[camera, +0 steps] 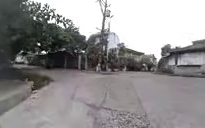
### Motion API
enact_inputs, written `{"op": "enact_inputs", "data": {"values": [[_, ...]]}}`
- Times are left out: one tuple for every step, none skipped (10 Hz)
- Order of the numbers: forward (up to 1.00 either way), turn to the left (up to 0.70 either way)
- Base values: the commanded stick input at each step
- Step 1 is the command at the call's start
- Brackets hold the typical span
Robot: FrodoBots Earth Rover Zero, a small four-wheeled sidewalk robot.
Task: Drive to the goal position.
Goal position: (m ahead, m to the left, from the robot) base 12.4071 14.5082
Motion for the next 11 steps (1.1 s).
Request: {"op": "enact_inputs", "data": {"values": [[0.96,0.38],[0.96,0.33],[0.96,0.06],[0.95,0.0],[0.96,0.0],[0.96,0.0],[0.96,0.0],[0.96,0.0],[0.96,0.0],[0.96,0.0],[0.96,-0.06]]}}
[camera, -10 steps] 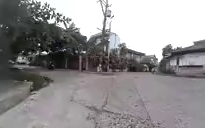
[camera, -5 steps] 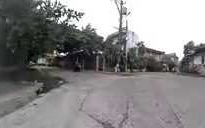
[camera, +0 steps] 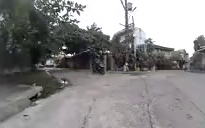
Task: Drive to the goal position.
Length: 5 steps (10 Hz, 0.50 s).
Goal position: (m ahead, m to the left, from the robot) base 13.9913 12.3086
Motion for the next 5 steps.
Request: {"op": "enact_inputs", "data": {"values": [[0.96,-0.32],[0.95,-0.1],[0.96,0.0],[0.96,0.0],[0.96,0.0]]}}
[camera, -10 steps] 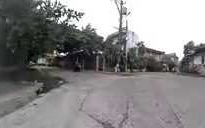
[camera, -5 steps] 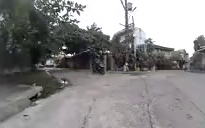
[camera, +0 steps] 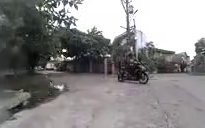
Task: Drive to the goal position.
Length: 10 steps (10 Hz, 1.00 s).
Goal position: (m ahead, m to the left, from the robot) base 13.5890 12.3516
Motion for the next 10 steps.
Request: {"op": "enact_inputs", "data": {"values": [[0.96,0.02],[0.96,0.04],[0.98,0.39],[0.98,0.35],[0.98,0.09],[0.98,0.0],[0.98,0.02],[0.98,0.38],[0.98,0.39],[0.98,0.16]]}}
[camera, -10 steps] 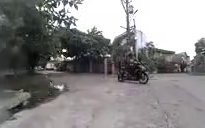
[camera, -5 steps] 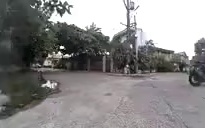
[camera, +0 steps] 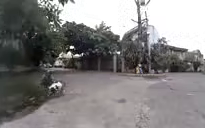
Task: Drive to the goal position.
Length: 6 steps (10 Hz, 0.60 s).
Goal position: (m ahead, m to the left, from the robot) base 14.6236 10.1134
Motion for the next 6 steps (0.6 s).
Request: {"op": "enact_inputs", "data": {"values": [[0.98,0.06],[0.98,0.0],[0.98,0.0],[0.98,0.0],[0.98,0.02],[0.98,0.07]]}}
